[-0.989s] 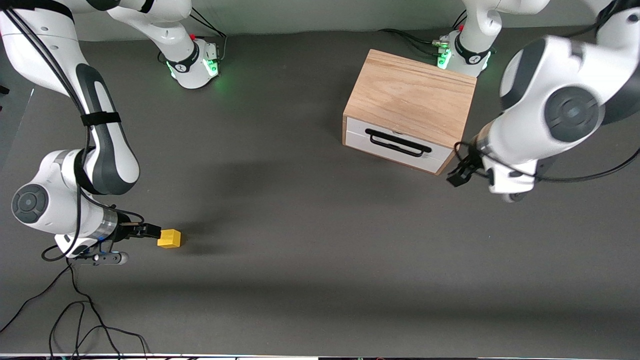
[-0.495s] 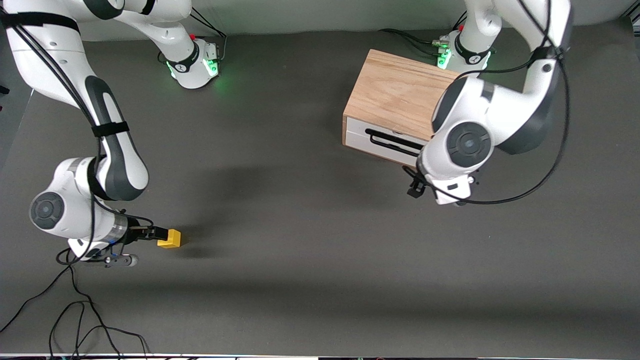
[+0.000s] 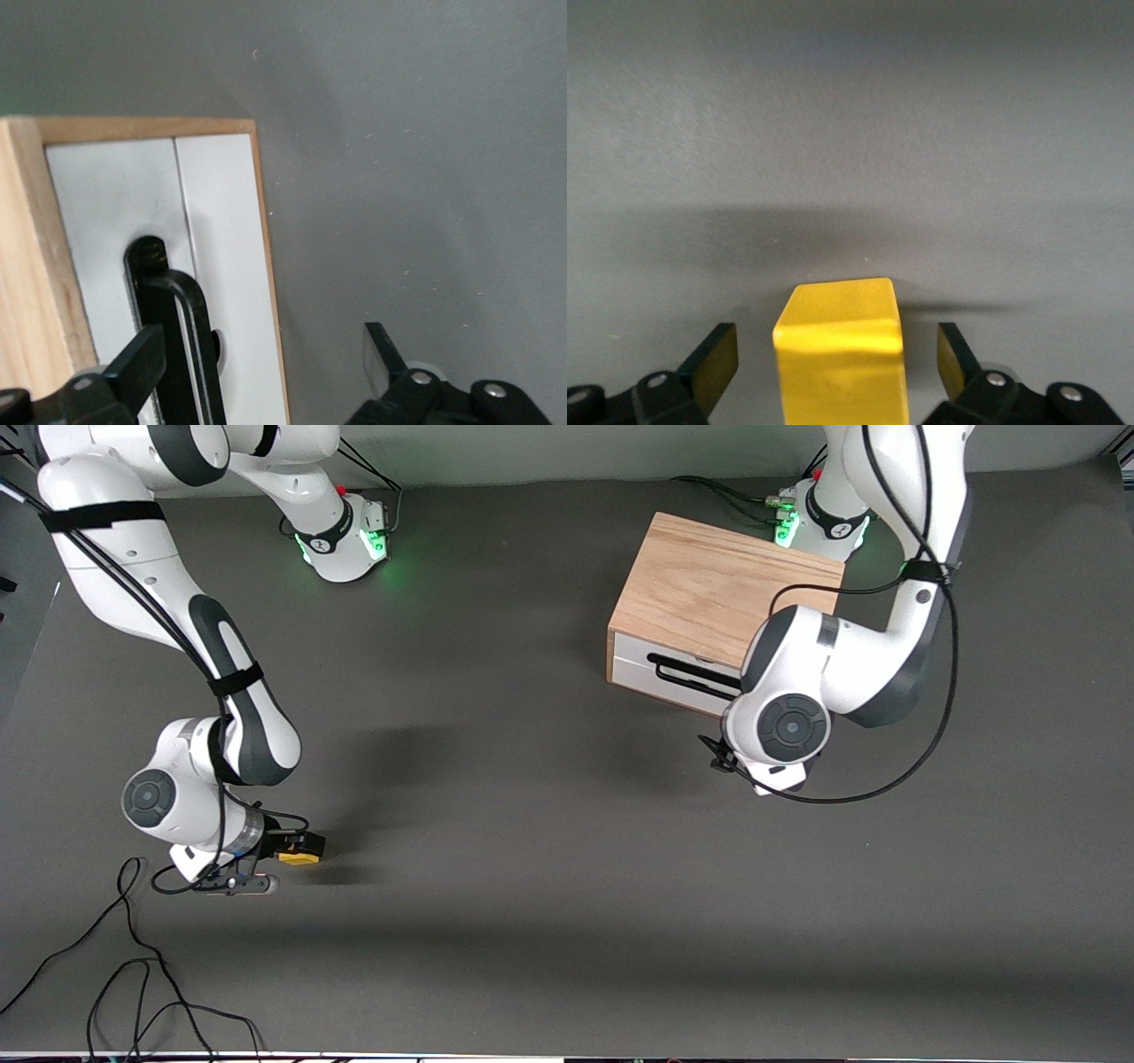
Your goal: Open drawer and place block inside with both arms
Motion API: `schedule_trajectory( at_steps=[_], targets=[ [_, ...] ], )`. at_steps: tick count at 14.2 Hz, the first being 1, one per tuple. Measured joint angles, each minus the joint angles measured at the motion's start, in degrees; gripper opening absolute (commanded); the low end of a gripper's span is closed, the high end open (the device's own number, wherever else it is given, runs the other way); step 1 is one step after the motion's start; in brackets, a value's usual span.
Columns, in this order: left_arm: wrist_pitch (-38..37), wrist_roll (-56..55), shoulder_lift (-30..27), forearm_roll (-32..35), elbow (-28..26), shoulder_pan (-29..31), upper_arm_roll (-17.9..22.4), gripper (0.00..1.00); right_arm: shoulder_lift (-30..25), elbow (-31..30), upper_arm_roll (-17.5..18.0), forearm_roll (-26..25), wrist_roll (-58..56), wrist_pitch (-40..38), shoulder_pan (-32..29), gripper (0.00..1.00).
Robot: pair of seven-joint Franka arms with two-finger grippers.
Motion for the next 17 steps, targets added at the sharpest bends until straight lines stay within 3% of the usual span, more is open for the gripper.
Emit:
schedule_trajectory(
  at_steps=[5, 13, 17],
  targets=[
    [-0.13, -4.21, 1.74, -0.04, -2.14, -3.14, -0.16, 1.00, 0.85, -1.59, 0.00, -0.02, 0.00, 2.47, 0.01, 1.00],
    [0.25, -4.68, 2.46, -0.11, -3.74, -3.30, -0.07, 1.00, 0.84, -1.66, -0.02, -0.03, 0.00, 2.87, -0.05, 1.00],
    [1.33, -4.89, 2.94, -0.13, -3.67, -3.30, -0.06, 1.00, 0.60, -1.00, -0.04, -0.03, 0.00, 3.01, -0.07, 0.82]
  ],
)
